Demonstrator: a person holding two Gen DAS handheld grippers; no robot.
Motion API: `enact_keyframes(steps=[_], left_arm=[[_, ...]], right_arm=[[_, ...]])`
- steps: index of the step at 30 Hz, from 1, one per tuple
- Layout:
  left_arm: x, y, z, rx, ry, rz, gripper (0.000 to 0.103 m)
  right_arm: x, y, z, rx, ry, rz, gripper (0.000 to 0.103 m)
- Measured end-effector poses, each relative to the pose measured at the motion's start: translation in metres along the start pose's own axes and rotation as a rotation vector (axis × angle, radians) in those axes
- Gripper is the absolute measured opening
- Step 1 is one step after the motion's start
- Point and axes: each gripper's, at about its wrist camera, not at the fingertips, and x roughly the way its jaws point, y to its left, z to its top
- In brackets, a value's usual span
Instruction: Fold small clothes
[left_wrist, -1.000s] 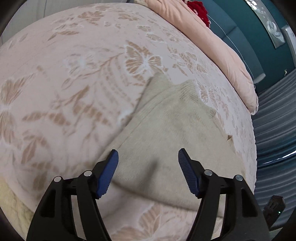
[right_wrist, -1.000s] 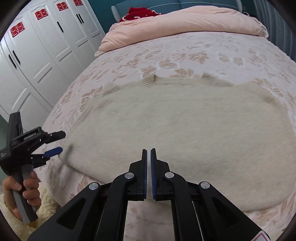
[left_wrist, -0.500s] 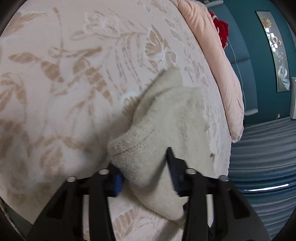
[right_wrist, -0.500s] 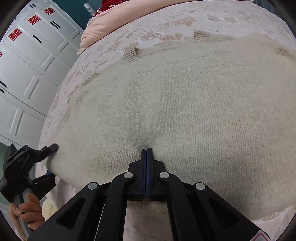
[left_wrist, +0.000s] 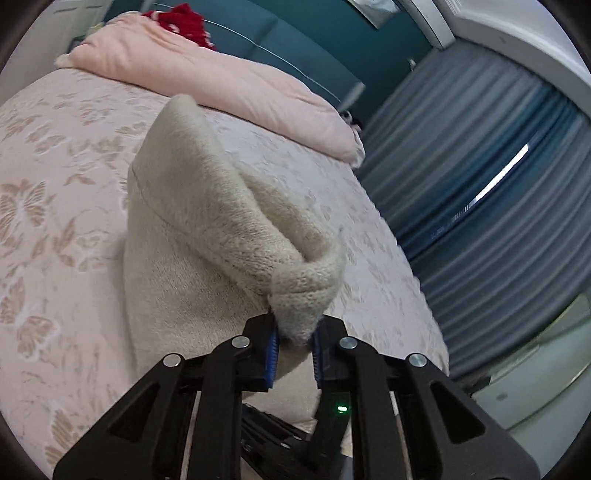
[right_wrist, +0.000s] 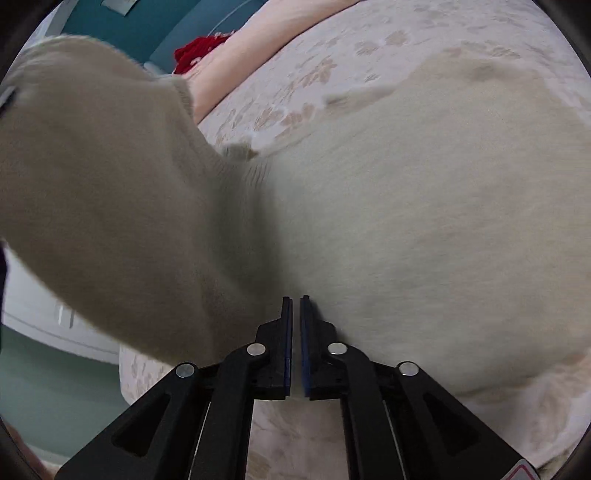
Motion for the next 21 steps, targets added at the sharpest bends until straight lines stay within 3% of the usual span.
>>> enact_keyframes(steps=[3,5,7,10,14,19,20,21], left_arm=[[0.053,-0.015,-0.027,0.057,0.105,0.063,0.025],[0.062,-0.01,-0.048,0.03,0.135,0.074,0.035],[0.055,-0.005,-0.069,0.038,0.129,0.086,0.062],[0.043,0.007,-0.095,0.132,0.14,0.201,0.075],[0.034,0.046,-0.116,0.177,0.191,0.345,0.079],[0.037,0.079,-0.124,0.146,0.215,0.425,0.079],[0.039,0.082,-0.125,0.146,0.219,0.434,0.079],[0.039,0.085,-0.124,0.138,0.208,0.439,0.078]], right_arm=[[-0.058,-0.044,0.006,0.05,-0.091,-0.065,0.014],[-0.092,-0.069,0.005,0.067,-0.131,-0.124,0.022],[-0.119,-0.085,0.002,0.084,-0.168,-0.146,0.046],[-0.139,-0.089,0.0,0.107,-0.208,-0.084,0.068],[-0.124,-0.072,0.01,0.096,-0.178,0.025,0.077],[-0.057,-0.038,0.03,0.012,-0.065,-0.011,0.082],[-0.042,-0.03,0.035,0.009,-0.045,-0.011,0.081],[-0.031,-0.025,0.039,0.003,-0.036,-0.022,0.067]])
